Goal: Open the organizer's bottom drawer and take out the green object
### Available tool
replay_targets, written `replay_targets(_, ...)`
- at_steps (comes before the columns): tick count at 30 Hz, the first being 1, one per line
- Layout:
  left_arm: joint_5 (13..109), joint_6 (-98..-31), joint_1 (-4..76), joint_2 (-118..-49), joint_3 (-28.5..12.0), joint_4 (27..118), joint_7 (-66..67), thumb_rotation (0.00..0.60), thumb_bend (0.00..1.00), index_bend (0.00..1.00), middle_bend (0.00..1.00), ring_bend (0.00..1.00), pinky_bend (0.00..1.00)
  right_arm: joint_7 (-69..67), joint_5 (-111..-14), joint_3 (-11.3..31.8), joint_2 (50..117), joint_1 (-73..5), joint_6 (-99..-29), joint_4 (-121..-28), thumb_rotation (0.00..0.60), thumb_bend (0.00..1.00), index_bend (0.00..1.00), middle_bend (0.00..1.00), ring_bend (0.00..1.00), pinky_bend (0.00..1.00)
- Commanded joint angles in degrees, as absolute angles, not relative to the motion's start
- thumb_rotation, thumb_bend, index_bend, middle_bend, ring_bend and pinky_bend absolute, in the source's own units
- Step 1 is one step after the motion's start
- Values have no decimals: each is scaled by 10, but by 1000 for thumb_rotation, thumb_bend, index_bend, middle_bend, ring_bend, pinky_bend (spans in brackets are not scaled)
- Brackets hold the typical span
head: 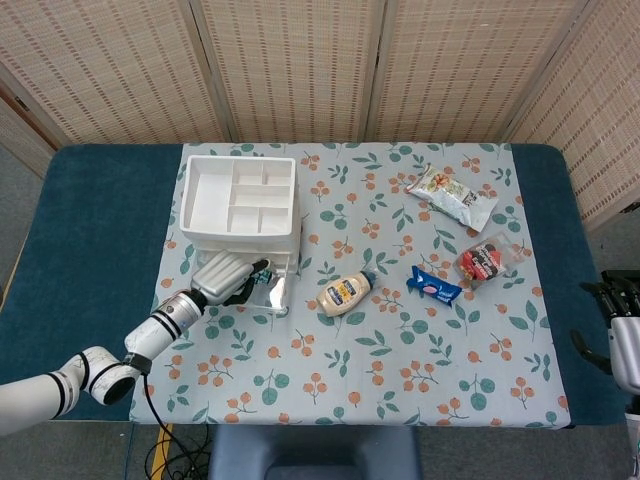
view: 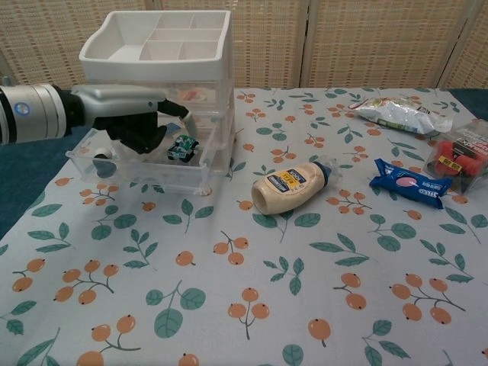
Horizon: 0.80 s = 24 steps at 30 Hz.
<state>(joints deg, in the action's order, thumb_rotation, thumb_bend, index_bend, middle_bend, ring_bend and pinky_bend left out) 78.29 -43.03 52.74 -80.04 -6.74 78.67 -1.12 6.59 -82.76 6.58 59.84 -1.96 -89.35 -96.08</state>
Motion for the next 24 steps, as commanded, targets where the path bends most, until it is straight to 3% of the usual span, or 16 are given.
replay_targets(1,779,-428,528,-803,-67,785,-8,600,780,247,998,1000,1000,66,-827,66,599,-19,-893,-960,600,290,201,267,162,253)
replay_targets(24,728,-416,525,-801,-61,793,62,600,781,258,996,1000,1000,64,-826,67,600,-20,-892,-958,600,290,201,267,163,254)
